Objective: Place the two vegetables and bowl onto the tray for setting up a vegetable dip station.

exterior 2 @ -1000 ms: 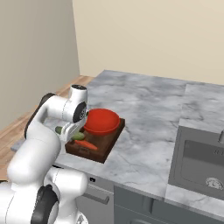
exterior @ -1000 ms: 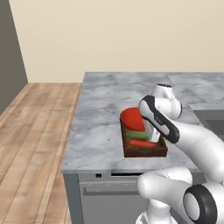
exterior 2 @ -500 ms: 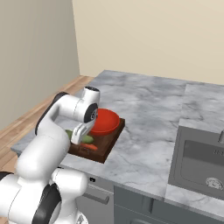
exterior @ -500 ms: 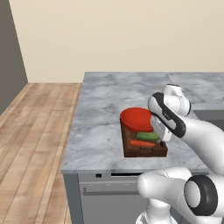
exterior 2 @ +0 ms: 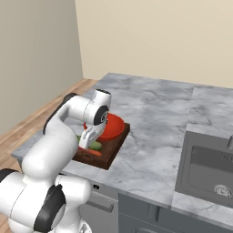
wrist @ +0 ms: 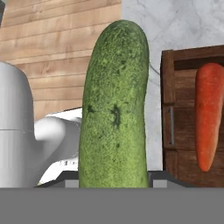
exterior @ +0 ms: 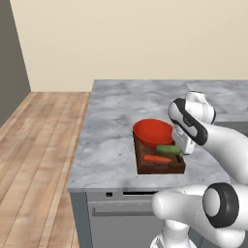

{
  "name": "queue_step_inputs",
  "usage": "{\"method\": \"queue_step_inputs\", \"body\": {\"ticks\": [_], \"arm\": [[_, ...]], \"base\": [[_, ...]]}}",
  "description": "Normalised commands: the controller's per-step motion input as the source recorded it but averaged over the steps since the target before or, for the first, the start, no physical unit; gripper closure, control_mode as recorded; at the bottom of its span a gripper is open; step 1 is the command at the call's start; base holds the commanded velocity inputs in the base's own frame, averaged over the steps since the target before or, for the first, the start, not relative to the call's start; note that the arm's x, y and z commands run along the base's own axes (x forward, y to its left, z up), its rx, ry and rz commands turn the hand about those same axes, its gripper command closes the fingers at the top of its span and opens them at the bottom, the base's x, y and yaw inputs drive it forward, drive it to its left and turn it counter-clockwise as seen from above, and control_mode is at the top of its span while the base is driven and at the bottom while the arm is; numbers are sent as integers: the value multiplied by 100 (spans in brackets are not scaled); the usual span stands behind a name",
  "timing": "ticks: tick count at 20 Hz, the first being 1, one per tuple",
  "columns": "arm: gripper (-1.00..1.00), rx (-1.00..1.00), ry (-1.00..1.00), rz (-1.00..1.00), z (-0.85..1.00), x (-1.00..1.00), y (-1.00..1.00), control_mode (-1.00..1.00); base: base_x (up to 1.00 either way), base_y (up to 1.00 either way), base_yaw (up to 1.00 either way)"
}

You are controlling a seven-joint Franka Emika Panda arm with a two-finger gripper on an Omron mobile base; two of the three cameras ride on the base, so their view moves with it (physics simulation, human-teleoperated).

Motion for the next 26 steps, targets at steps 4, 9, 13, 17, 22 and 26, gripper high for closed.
{"method": "queue_step_inputs", "body": {"ticks": [4, 9, 13, 17, 22, 26], "arm": [[100, 0, 0, 0, -4, -5, -5, -100], [100, -4, 0, -3, -8, 0, 0, -100], [100, -5, -1, -11, -14, 0, 0, -100], [100, -3, -12, -15, -16, 0, 0, -100], [100, -6, -25, -12, -12, 8, 0, -100], [100, -8, -17, -8, -10, 18, 0, -100]], "base": [[0, 0, 0], [0, 0, 0], [0, 0, 0], [0, 0, 0], [0, 0, 0], [0, 0, 0]]}}
